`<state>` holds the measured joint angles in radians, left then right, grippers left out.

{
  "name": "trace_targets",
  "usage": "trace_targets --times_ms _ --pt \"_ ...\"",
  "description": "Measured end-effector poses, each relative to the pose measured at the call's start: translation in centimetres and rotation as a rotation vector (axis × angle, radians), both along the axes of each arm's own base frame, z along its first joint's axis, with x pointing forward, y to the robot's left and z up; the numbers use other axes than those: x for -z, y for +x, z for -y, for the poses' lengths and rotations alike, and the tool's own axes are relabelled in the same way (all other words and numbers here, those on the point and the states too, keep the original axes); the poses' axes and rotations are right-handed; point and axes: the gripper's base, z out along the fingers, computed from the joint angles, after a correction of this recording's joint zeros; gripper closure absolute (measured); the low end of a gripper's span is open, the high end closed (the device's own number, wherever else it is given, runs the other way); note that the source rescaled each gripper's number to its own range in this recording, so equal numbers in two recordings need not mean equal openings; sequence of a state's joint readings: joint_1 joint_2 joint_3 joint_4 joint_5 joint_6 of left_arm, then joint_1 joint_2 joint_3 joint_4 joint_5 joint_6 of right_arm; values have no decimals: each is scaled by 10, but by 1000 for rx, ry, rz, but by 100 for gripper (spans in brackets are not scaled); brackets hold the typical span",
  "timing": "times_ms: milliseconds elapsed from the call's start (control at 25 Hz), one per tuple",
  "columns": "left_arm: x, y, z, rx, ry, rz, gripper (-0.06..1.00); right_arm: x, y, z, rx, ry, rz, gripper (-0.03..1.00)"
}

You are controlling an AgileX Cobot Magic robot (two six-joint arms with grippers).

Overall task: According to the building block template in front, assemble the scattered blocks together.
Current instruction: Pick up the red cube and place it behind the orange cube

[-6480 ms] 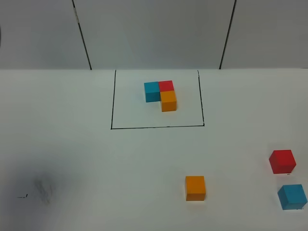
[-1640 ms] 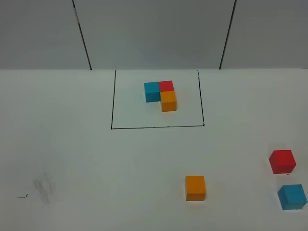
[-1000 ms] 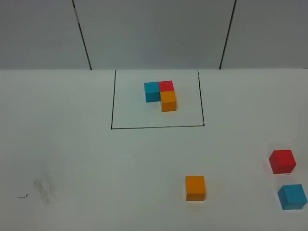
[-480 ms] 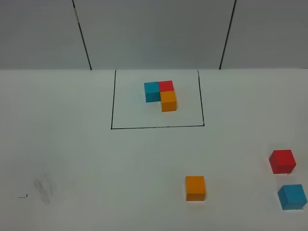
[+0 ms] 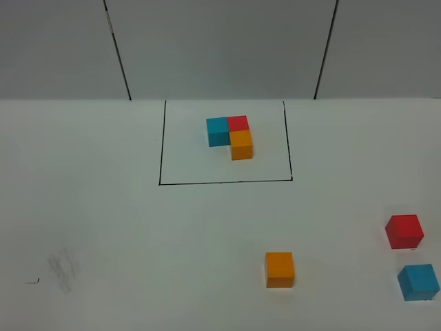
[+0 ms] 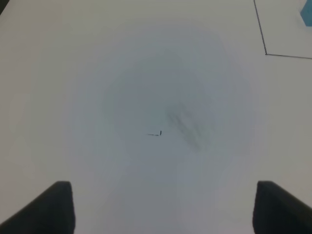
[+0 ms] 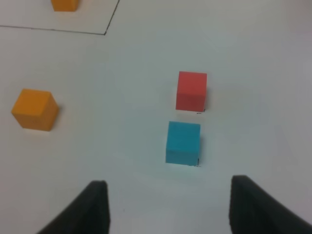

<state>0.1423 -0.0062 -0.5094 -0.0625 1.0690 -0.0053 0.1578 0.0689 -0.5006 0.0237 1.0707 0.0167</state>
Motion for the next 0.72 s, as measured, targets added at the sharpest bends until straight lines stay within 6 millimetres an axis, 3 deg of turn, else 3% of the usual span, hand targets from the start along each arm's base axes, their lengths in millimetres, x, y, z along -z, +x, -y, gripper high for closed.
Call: trace_targets --times_ms 200,520,720 --pt "0 0 0 0 0 0 30 -1 29 -4 16 -8 -153 80" --pt "0 0 0 0 0 0 30 -12 113 -17 16 -28 -241 80" --pt "0 0 0 0 0 0 30 -3 162 -25 -8 -77 -361 80"
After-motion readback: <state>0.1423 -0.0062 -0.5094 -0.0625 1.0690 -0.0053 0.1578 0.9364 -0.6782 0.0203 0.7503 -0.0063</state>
